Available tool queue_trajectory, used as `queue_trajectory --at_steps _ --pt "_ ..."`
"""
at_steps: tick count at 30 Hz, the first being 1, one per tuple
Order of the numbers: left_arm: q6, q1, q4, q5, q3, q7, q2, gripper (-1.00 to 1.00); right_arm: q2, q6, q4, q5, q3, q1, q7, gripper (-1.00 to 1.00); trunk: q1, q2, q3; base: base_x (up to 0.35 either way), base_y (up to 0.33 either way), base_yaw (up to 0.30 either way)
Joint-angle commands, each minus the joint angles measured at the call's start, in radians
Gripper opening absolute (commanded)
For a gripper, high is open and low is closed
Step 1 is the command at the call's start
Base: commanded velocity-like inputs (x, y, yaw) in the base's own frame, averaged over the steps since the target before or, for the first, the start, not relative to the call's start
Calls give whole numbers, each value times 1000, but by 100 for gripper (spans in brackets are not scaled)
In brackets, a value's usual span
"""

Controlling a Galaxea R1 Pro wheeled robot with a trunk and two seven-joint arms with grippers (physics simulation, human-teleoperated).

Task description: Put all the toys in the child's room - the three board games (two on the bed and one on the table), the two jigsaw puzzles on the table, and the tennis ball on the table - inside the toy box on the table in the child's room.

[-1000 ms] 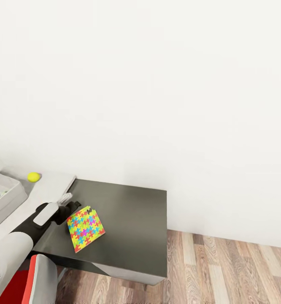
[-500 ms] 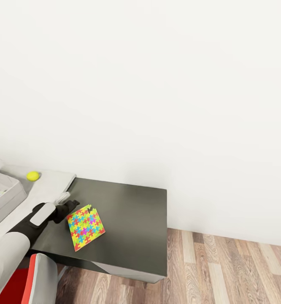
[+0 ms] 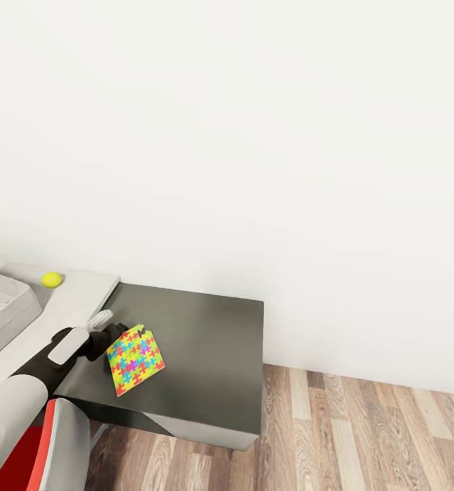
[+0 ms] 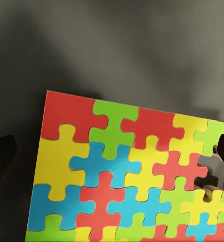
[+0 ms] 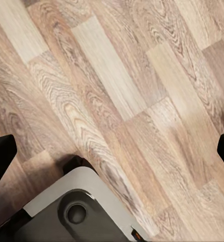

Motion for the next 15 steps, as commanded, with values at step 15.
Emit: queue_trajectory --at_steps 15 --pt "0 -1 -2 10 -7 7 2 100 0 4 0 6 0 0 -4 100 1 -2 -2 -1 -1 0"
